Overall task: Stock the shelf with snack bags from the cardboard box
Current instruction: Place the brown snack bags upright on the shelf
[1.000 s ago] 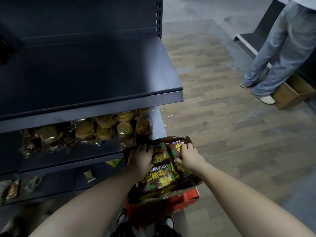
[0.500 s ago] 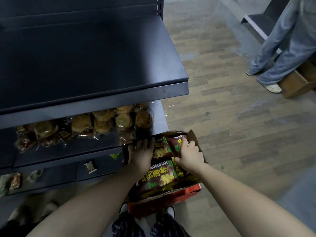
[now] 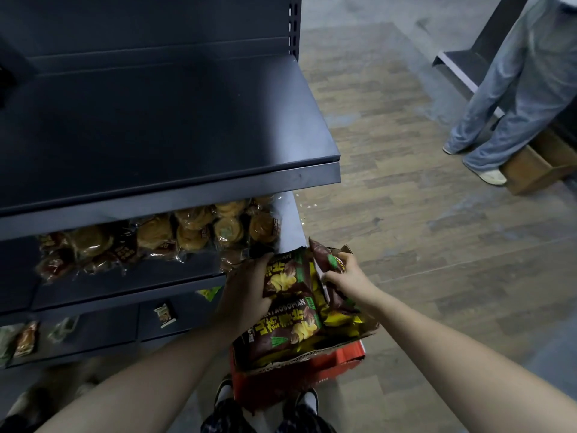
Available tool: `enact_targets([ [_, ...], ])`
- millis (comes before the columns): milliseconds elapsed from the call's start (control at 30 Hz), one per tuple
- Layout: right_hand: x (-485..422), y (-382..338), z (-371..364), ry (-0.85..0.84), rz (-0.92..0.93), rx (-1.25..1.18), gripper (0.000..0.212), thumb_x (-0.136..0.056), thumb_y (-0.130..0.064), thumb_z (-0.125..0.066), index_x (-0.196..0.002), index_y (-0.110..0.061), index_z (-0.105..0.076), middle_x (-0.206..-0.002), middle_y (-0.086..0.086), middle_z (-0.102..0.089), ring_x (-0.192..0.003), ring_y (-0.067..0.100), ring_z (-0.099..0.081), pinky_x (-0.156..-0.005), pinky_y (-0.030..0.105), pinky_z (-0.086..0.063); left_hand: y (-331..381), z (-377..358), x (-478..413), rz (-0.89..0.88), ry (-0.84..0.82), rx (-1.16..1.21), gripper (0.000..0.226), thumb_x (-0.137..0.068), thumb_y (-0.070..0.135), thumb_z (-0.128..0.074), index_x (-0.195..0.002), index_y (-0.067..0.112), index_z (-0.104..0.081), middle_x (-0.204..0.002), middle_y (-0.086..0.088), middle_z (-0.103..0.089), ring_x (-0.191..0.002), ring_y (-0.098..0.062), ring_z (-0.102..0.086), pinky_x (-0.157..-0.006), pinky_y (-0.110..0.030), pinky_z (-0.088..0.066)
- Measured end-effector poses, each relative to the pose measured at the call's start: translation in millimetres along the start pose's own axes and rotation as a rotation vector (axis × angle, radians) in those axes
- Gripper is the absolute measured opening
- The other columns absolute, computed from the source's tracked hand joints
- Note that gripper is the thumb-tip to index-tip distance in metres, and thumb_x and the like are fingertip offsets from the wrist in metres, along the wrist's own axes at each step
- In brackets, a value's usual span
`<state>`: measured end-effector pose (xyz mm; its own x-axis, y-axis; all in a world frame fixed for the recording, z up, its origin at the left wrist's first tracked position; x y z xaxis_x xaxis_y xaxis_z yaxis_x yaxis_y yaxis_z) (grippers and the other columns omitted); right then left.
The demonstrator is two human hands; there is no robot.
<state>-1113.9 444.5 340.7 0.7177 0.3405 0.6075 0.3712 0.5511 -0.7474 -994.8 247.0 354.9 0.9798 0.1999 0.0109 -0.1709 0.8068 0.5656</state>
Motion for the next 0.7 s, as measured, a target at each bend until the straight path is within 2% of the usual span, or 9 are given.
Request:
enact_targets([
  [67,4.0,-3.6,-0.4,-0.058,-0.089,-0.181,0.057,-0.084,-0.021,-0.064,-0.135,-0.012,-0.039,-0.110,0.013,-0.063,-0.090,0.026,-0.065,-0.077,0.037,-0.053,4.2,6.0,4.7,-0.026,0.040,0.047,0.088,-0.069,0.008,-0.074,-0.145,0.014,-0.031,-0.136,-0.011,-0.049,-0.128,-0.024,-0.045,-0.106,-0.039,-0.039],
  [133,11.2,-9.7,-4.9,-0.205,-0.197,-0.362,0.044,-0.086,-0.029,-0.064,-0.125,-0.010,-0.056,-0.108,0.014,-0.069,-0.093,0.027,-0.068,-0.084,0.037,-0.053,12.3,12.3,7.5,-0.087,0.064,0.073,0.089,-0.071,0.010,-0.077,-0.145,0.014,-0.029,-0.140,-0.009,-0.044,-0.131,-0.021,-0.041,-0.109,-0.035,-0.035],
  [233,29.1,-22.2,-18.3,-0.449,-0.276,-0.609,0.050,-0.081,-0.048,-0.069,-0.112,-0.010,-0.070,-0.113,0.012,-0.070,-0.106,0.027,-0.066,-0.099,0.040,-0.049,32.7,21.6,10.0,-0.236,0.096,0.122,0.085,-0.074,0.010,-0.075,-0.143,0.018,-0.026,-0.139,-0.006,-0.039,-0.133,-0.011,-0.032,-0.110,-0.031,-0.033],
  [333,42.1,-35.4,-31.5,-0.592,-0.241,-0.821,0.048,-0.087,-0.052,-0.060,-0.097,-0.007,-0.072,-0.103,0.012,-0.069,-0.097,0.025,-0.065,-0.090,0.036,-0.049,56.7,29.8,13.2,-0.353,0.065,0.155,0.077,-0.080,0.012,-0.066,-0.145,0.014,-0.024,-0.142,-0.008,-0.037,-0.135,-0.015,-0.030,-0.113,-0.038,-0.030],
  [400,48.8,-36.9,-34.2,-0.582,-0.223,-0.849,0.046,-0.091,-0.050,-0.051,-0.104,-0.009,-0.066,-0.112,0.013,-0.060,-0.105,0.026,-0.054,-0.097,0.036,-0.037,69.2,36.8,16.0,-0.413,0.017,0.121,0.070,-0.088,0.027,-0.055,-0.147,0.012,-0.021,-0.148,-0.008,-0.031,-0.138,-0.019,-0.027,-0.114,-0.043,-0.028],
  [500,60.7,-35.0,-29.4,-0.548,-0.177,-0.898,0.034,-0.088,-0.032,-0.049,-0.109,-0.008,-0.061,-0.105,0.014,-0.062,-0.094,0.028,-0.058,-0.087,0.036,-0.045,84.0,50.8,18.1,-0.457,-0.056,0.100,0.062,-0.093,0.042,-0.040,-0.145,0.009,-0.031,-0.150,-0.007,-0.030,-0.141,-0.019,-0.025,-0.115,-0.047,-0.021],
  [600,67.0,-39.5,-25.1,-0.500,-0.137,-0.955,0.021,-0.078,-0.019,-0.056,-0.091,-0.005,-0.065,-0.081,0.015,-0.068,-0.072,0.029,-0.067,-0.067,0.034,-0.056,105.6,71.3,14.8,-0.376,-0.044,0.268,0.042,-0.092,0.037,-0.036,-0.112,0.007,-0.056,-0.127,-0.003,-0.053,-0.122,-0.016,-0.045,-0.104,-0.037,-0.032],
  [633,67.8,-42.1,-24.6,-0.505,-0.102,-0.963,0.021,-0.084,-0.022,-0.054,-0.089,-0.010,-0.070,-0.081,0.011,-0.070,-0.075,0.027,-0.069,-0.069,0.035,-0.057,113.1,77.7,13.2,-0.353,-0.032,0.317,0.033,-0.092,0.032,-0.039,-0.097,0.005,-0.056,-0.114,0.002,-0.057,-0.109,-0.014,-0.049,-0.094,-0.033,-0.037],
  [700,64.8,-45.2,-25.4,-0.486,-0.006,-0.945,0.037,-0.097,-0.027,-0.042,-0.088,-0.019,-0.077,-0.083,0.002,-0.074,-0.079,0.016,-0.072,-0.070,0.030,-0.058,126.6,87.1,10.2,-0.363,-0.026,0.301,0.021,-0.092,0.020,-0.047,-0.083,0.003,-0.053,-0.094,0.014,-0.054,-0.090,-0.009,-0.048,-0.080,-0.026,-0.037],
])
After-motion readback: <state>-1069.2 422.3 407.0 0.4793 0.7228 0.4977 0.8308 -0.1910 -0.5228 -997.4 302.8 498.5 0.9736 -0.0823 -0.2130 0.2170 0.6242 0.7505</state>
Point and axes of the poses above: each hand's wrist, its own x-axis away from the middle knuckle, its own z-axis out of the back of the hand, y = z × x, the point moved 2 cm from there along -x, towards the middle knuckle
